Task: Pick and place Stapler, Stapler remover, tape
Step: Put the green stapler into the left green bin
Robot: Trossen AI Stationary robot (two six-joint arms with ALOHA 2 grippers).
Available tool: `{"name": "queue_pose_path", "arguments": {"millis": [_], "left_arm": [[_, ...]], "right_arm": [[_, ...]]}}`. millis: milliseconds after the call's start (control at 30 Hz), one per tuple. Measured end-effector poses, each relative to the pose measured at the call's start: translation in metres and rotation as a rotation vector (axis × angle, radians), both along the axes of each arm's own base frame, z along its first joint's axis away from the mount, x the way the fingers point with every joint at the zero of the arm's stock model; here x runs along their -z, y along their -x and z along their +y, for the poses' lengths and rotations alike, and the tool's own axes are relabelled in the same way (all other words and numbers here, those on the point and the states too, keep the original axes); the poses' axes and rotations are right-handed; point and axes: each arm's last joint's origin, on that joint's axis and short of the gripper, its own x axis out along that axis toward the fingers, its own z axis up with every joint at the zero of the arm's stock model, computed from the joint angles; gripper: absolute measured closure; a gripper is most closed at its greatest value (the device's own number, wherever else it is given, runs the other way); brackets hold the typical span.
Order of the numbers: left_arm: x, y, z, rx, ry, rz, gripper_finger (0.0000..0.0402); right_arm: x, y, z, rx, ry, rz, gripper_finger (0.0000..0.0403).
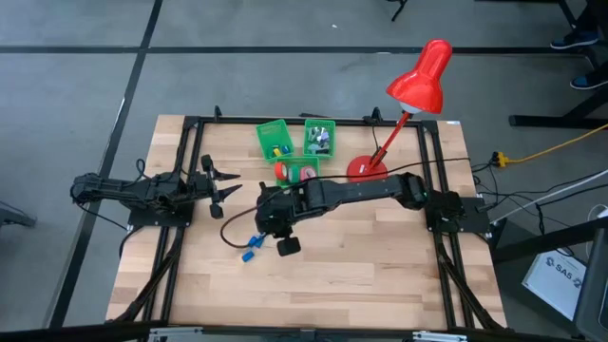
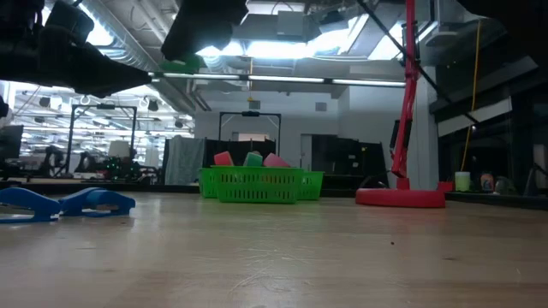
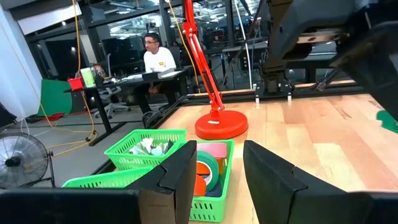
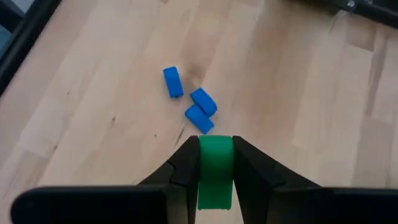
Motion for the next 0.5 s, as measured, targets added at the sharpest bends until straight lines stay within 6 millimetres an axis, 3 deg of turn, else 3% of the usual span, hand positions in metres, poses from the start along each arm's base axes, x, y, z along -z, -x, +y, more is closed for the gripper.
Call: {"name": "queue_pose_path", "arguments": {"millis": [200, 500], "left_arm": [[0.000, 0.000, 0.000, 0.000, 0.000, 0.000, 0.0274], [0.000, 0.000, 0.000, 0.000, 0.000, 0.000, 0.0274]], "right_arm": [[0.000, -0.004, -0.025, 0.024, 0.020, -0.008, 0.0324], [0.000, -0.009, -0.098, 0.170, 0.021, -0.009, 0.0324]]}}
